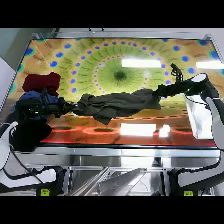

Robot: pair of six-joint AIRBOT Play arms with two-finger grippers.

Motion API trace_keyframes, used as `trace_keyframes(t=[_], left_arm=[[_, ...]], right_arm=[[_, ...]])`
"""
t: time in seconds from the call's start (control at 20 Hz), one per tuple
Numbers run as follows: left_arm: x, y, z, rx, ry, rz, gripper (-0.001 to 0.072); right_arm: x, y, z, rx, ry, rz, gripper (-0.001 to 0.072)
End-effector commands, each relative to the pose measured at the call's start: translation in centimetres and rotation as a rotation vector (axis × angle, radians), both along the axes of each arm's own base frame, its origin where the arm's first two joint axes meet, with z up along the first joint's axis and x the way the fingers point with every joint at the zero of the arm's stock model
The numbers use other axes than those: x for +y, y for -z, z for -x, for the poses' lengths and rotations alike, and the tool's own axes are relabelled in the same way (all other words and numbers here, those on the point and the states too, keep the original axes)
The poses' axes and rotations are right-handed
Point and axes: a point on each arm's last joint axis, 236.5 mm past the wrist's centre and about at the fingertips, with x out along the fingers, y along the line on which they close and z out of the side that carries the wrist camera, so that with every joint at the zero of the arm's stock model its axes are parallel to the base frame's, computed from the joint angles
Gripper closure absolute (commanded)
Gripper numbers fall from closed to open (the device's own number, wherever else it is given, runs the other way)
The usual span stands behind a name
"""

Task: Fold the shirts.

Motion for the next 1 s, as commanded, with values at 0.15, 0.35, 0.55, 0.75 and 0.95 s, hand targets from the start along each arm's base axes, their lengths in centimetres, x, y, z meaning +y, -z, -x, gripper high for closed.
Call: trace_keyframes(t=[0.15,0.35,0.55,0.75,0.95], left_arm=[[1.0,-2.3,-4.5,-0.078,0.044,0.001,0.0684],[1.4,-3.7,-5.9,-0.126,0.043,-0.019,0.0678],[1.3,-2.5,-5.1,-0.09,0.031,-0.014,0.0032],[1.7,-0.9,-3.1,-0.03,0.104,-0.076,0.0032],[1.7,-0.6,-2.1,0.009,0.127,-0.079,0.0032]], right_arm=[[-2.6,-10.2,-9.7,-0.434,0.087,0.089,0.068],[-2.8,-13.6,-10.7,-0.512,0.071,0.105,0.024],[-4.4,-8.3,-8.6,-0.339,0.015,0.214,0.0238],[-8.3,-4.8,-4.9,-0.159,-0.01,0.255,0.0189],[-10.4,-0.3,-1.4,0.03,-0.038,0.195,0.0189]])
